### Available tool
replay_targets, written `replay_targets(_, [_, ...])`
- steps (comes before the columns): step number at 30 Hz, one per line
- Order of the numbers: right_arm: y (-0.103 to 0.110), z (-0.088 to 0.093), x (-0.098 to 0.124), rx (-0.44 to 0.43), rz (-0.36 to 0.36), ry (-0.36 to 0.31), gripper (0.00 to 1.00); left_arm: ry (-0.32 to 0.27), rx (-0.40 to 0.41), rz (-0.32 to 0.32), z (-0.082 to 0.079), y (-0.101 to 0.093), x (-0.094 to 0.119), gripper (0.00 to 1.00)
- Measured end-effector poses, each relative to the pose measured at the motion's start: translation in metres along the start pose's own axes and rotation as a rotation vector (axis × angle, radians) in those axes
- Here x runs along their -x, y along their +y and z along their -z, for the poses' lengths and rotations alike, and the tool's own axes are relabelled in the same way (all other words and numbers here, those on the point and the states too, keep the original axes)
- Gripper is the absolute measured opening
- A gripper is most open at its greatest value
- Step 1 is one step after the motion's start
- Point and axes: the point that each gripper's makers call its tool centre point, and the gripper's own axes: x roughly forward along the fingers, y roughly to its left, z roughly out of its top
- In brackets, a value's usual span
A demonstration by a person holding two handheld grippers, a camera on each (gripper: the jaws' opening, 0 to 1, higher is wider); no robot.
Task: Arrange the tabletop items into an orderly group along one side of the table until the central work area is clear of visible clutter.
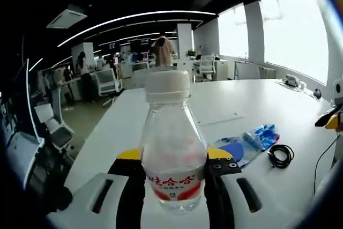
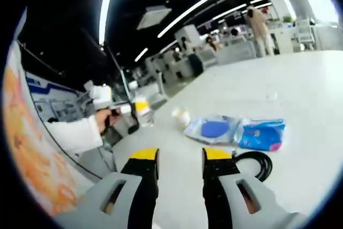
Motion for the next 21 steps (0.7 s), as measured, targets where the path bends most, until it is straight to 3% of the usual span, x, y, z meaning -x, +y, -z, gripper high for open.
replay_targets(4, [-0.009, 0.008, 0.012, -0.03, 0.029, 0.006, 0.31, 0.022, 0.001, -0.031, 0.003, 0.021, -0.02, 0.42])
replay_targets(7, [-0.016, 0.011, 0.019, -0.053, 0.055, 0.001, 0.32, 0.018, 0.083, -0.041, 0.003, 0.033, -0.033, 0.42])
replay_targets(10, [-0.022, 0.015, 0.024, -0.096, 0.075, -0.008, 0.32, 0.045, 0.1, -0.044, 0.007, 0.044, -0.049, 0.42])
replay_targets(21, [-0.025, 0.033, 0.026, -0.185, 0.093, 0.01, 0.31, 0.117, 0.08, -0.036, 0.021, 0.055, -0.089, 0.42])
